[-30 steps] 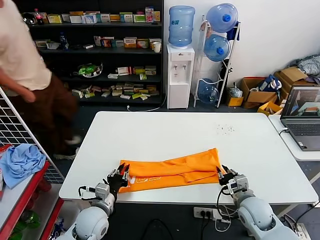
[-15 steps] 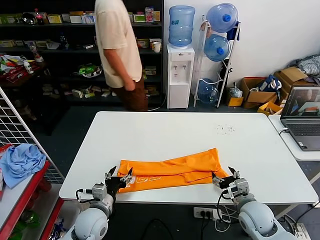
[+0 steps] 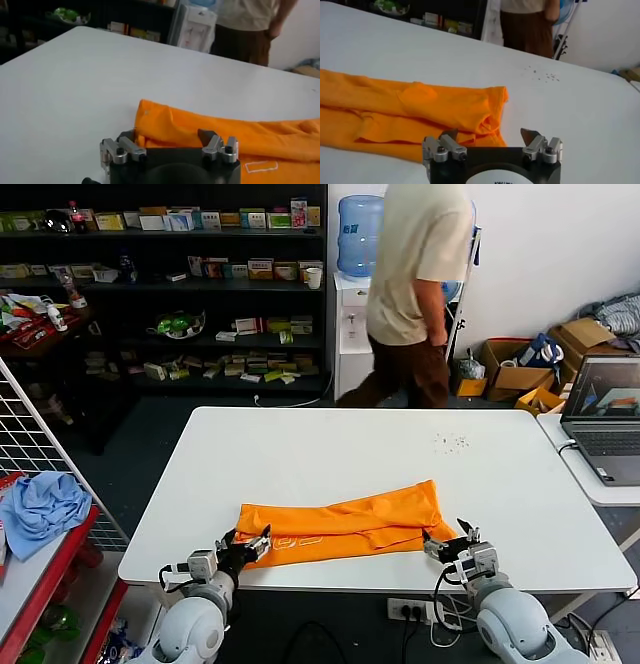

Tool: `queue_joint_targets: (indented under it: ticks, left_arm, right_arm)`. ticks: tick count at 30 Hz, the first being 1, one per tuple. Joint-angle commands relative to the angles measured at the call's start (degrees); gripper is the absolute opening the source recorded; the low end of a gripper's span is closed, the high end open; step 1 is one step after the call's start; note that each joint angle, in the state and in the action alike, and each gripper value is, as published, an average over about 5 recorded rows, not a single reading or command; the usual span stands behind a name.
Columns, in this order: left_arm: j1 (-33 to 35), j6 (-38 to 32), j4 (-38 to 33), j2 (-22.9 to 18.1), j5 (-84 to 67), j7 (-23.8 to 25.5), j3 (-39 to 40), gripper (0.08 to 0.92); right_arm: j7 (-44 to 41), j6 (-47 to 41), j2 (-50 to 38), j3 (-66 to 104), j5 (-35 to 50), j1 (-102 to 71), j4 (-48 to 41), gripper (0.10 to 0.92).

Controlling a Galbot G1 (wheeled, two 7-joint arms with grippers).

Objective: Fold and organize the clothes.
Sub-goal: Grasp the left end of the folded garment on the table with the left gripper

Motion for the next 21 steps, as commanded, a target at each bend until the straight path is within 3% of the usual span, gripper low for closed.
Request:
queue_joint_targets:
  ticks: [1,7,21]
  left_arm:
    - [-0.6,0.8,3.2,-0.5,-1.6,-0.7,-0.2,0.820]
    - [-0.5,0.7,2.8,-0.3,-1.8,-0.7,-0.4,0.742]
    - [-0.5,1.0,2.0,-0.1,-1.3,-0.2,0.1,0.328]
  right_arm:
    - [0.1,-0.1,-0.1,0.0,0.1,-0.3,0.4,0.823]
    - [0.1,-0.2,0.1,-0.1,0.0,-0.4,0.6,0.823]
    - [0.2,-0.4,0.4,0.1,-0.1,-1.4,1.5,0.823]
